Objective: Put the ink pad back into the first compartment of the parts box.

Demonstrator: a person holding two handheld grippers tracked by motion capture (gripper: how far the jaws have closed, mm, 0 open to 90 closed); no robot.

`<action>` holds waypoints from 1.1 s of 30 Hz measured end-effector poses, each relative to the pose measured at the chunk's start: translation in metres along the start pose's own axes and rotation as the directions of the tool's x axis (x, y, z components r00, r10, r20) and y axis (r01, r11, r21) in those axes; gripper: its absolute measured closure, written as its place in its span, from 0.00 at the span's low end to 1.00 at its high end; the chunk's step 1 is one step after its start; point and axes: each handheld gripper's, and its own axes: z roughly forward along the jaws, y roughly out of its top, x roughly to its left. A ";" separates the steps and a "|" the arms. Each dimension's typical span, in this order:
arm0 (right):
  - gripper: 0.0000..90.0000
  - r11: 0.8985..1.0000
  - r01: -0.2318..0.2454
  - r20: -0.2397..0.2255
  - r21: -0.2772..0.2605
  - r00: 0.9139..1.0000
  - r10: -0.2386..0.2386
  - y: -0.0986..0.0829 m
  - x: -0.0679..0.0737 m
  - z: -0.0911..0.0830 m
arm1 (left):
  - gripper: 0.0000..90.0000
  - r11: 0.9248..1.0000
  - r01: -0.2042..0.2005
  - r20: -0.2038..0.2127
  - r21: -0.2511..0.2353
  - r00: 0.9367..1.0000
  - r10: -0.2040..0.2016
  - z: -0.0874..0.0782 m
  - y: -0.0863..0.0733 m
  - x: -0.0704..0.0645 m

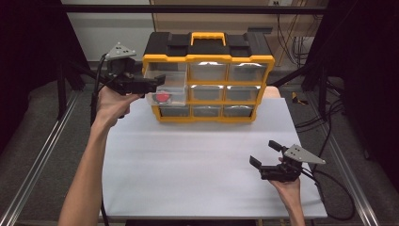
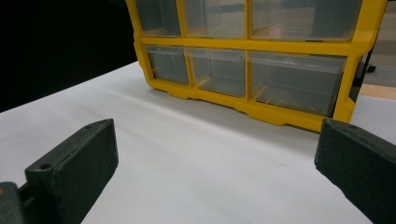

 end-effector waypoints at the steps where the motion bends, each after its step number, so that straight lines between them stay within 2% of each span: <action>1: 0.00 1.000 0.000 0.000 0.000 1.000 0.000 0.000 0.000 0.000 | 0.13 1.000 0.003 0.002 -0.007 1.000 -0.003 -0.003 0.000 -0.001; 5: 0.00 1.000 -0.004 -0.002 0.003 1.000 0.004 0.000 0.000 0.001 | 0.09 1.000 -0.007 -0.003 -0.024 1.000 0.007 -0.013 -0.003 -0.004; 16: 0.00 1.000 -0.005 0.003 0.004 1.000 0.005 0.000 0.000 0.001 | 0.03 0.996 -0.024 0.033 -0.085 0.999 0.027 -0.031 -0.019 -0.012; 21: 0.00 1.000 -0.001 0.003 0.003 1.000 0.001 -0.001 0.000 0.001 | 0.02 0.993 -0.036 0.049 -0.112 0.998 0.042 -0.036 -0.030 -0.016; 26: 0.00 1.000 -0.008 0.005 0.002 1.000 0.008 0.000 0.000 0.001 | 0.02 0.989 -0.034 0.048 -0.141 0.998 0.041 -0.043 -0.042 -0.019; 33: 0.00 1.000 -0.010 0.006 0.001 1.000 0.010 0.000 0.000 0.001 | 0.02 0.988 -0.039 0.044 -0.147 0.998 0.046 -0.045 -0.057 -0.021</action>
